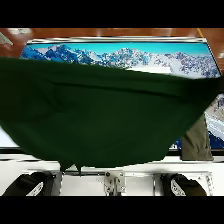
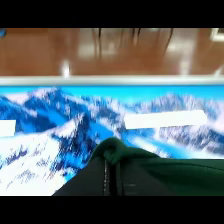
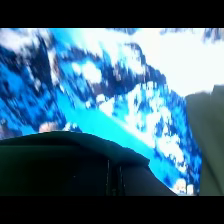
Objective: Fold the shirts.
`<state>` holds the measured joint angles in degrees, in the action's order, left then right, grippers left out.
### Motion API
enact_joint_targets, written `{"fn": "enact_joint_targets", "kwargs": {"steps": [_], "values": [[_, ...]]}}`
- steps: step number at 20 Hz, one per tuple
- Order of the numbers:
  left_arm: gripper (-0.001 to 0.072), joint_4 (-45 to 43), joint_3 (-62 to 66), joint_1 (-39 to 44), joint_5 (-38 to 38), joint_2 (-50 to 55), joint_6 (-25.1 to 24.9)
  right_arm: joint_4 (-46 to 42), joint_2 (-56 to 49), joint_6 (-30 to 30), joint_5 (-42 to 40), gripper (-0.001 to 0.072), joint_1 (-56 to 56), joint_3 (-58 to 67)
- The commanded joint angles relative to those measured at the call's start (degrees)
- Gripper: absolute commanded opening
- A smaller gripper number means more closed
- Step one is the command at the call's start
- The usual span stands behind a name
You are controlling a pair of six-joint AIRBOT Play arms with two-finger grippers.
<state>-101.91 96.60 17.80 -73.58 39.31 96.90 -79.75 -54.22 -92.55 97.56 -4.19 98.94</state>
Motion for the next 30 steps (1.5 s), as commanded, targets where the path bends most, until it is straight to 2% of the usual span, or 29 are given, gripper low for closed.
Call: {"fn": "enact_joint_targets", "kwargs": {"steps": [1,3,5,9,11,13,16,17,18,19,20,21,22,24,25,26,28,30], "values": [[0.0047,-3.8,-11.6,-0.3,-1.2,4.9,-0.1,-0.8,-6.1,1.0,-11.1,0.0063,0.0,-15.1],[0.0046,-3.7,-18.7,-2.6,1.1,10.3,0.9,0.7,-12.2,0.8,-23.4,0.0063,0.0,-20.9],[0.0046,-3.3,-22.6,-5.7,6.7,16.7,3.2,4.1,-19.7,1.1,-32.9,0.0063,0.0,-21.4],[0.0047,1.9,-23.0,-9.9,19.3,30.6,3.9,14.5,-29.2,1.7,-52.4,0.0064,0.0,-21.4],[0.0046,6.0,-23.0,-10.1,24.5,36.4,3.9,21.1,-32.4,1.7,-59.4,0.0064,0.0,-21.4],[0.0047,10.5,-23.0,-10.0,27.2,41.6,3.9,23.5,-35.5,1.7,-61.7,0.0064,0.7,-21.4],[0.0047,15.9,-23.0,-10.0,25.9,47.5,3.9,23.1,-39.1,1.7,-58.9,0.0065,1.9,-21.4],[0.0048,17.1,-23.0,-10.0,24.7,48.6,3.9,23.1,-39.5,1.8,-57.9,0.0097,2.3,-21.4],[0.0084,17.1,-23.0,-10.0,23.1,49.0,3.9,23.1,-39.4,1.8,-57.3,0.0246,2.3,-21.4],[0.0242,16.8,-22.8,-10.3,21.2,49.0,3.6,23.2,-38.7,2.1,-55.8,0.0556,1.7,-21.3],[0.0438,16.7,-22.3,-11.1,18.1,48.7,2.6,23.0,-37.6,4.3,-53.1,0.0644,0.9,-20.8],[0.0556,16.7,-21.4,-12.4,14.0,48.3,1.0,22.1,-36.0,7.6,-48.7,0.0644,-0.6,-19.8],[0.0556,16.7,-20.7,-14.2,9.4,47.4,-1.7,19.1,-34.1,9.8,-43.3,0.0644,-2.4,-18.6],[0.0571,17.2,-20.9,-18.3,2.1,44.5,-6.0,8.8,-30.0,10.3,-31.6,0.0644,-7.0,-17.4],[0.0654,19.4,-21.9,-20.9,-1.0,42.5,-8.1,4.5,-28.4,10.3,-24.5,0.0644,-9.6,-17.4],[0.0683,23.1,-24.0,-23.5,-2.8,40.5,-10.0,2.6,-27.5,10.9,-18.5,0.0644,-12.5,-17.9],[0.0683,32.2,-32.2,-28.9,-3.4,36.2,-13.3,5.7,-26.4,13.4,-10.6,0.0644,-18.8,-22.1],[0.0683,36.2,-42.4,-32.0,-1.8,33.5,-14.4,12.7,-25.8,14.4,-9.5,0.0646,-23.9,-29.3]]}}
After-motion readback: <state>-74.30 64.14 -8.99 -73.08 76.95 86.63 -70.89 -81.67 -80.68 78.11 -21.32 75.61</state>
